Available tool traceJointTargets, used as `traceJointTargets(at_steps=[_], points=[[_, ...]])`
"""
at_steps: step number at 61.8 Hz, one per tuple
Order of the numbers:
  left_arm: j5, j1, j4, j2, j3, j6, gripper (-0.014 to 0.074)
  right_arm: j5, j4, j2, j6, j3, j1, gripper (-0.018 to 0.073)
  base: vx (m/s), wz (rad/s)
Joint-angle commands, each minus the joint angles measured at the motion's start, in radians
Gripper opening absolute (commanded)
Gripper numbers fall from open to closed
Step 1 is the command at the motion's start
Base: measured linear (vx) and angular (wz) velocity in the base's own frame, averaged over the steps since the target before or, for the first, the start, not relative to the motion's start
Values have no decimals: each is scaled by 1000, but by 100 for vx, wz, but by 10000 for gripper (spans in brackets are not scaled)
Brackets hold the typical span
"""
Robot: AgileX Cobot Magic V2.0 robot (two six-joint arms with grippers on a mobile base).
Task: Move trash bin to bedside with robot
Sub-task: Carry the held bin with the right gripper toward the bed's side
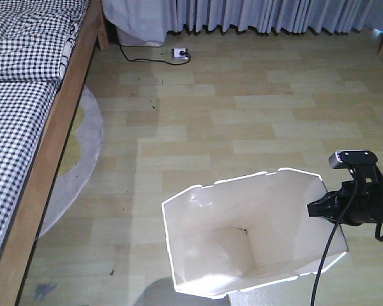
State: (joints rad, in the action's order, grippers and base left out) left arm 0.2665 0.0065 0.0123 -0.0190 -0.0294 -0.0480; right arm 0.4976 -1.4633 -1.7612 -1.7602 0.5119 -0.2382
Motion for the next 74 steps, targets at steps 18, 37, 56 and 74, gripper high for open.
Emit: traceJointTargets(at_steps=[18, 37, 56, 74], points=[[-73, -2, 4, -10, -29, -8, -6, 192, -86, 52, 38, 23, -5, -4, 37, 2], [-73, -2, 4, -10, -29, -8, -6, 192, -86, 52, 38, 23, -5, -4, 38, -3], [-73, -2, 4, -10, -29, -8, -6, 192, -86, 52, 38, 23, -5, -4, 38, -2], [-73, -2, 4, -10, -29, -8, -6, 192, -86, 52, 38, 23, -5, -4, 37, 7]])
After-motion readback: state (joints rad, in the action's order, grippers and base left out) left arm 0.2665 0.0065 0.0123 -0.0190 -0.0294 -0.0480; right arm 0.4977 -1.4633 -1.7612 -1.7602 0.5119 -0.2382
